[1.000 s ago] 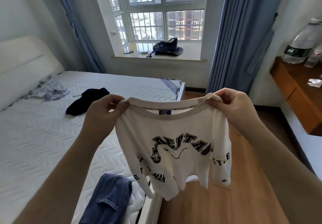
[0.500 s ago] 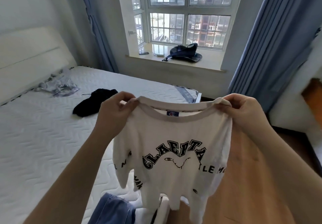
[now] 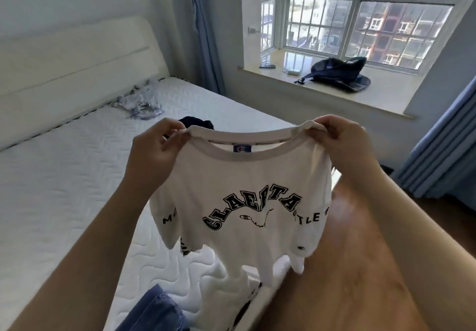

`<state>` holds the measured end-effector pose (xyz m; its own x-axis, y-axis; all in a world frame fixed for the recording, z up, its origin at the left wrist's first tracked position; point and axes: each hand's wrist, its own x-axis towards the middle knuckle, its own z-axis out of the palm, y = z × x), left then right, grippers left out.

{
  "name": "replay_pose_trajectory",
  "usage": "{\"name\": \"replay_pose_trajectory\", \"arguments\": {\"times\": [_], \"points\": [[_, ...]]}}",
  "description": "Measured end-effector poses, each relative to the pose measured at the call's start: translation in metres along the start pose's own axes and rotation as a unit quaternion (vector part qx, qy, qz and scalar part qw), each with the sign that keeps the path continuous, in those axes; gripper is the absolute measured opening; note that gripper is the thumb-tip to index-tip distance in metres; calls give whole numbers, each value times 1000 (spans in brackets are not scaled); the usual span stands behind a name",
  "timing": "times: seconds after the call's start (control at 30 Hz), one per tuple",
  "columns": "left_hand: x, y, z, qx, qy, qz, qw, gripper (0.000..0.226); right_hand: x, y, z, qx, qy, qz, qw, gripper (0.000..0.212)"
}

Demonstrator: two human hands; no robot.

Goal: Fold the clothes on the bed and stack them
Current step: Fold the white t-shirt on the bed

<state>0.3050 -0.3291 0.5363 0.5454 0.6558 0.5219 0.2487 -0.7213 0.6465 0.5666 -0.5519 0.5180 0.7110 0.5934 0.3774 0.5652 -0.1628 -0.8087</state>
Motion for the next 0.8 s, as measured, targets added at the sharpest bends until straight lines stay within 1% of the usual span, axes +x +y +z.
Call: {"name": "replay_pose_trajectory", "arguments": {"times": [0.13,0.2,0.33,0.4,0.47,0.53,0.63,0.73,0.8], "points": [[14,12,19,29,11,-48,998,17,54,27,13,8,-34,-35,999,4],[20,19,25,44,23,-68,996,16,81,34,20,28,-56,-49,997,4],[22,25,32,13,31,-112,993,10,118,36,47,80,-95,-66,990,7],[18,25,30,-2,21,-133,991,6,128,32,68,103,-126,-65,984,5],[13,23,27,-7,19,-143,989,13,133,25,92,131,-160,-64,976,6],[10,17,22,-15,22,-157,987,14,136,15,118,157,-197,-63,966,9],[9,2,14,-41,18,-172,984,16,133,-1,154,166,-252,-72,951,5],[12,-17,7,-35,15,-176,984,22,134,-15,181,167,-280,-76,942,4],[15,-31,1,-26,22,-178,983,21,142,-21,193,161,-284,-82,942,3]]}}
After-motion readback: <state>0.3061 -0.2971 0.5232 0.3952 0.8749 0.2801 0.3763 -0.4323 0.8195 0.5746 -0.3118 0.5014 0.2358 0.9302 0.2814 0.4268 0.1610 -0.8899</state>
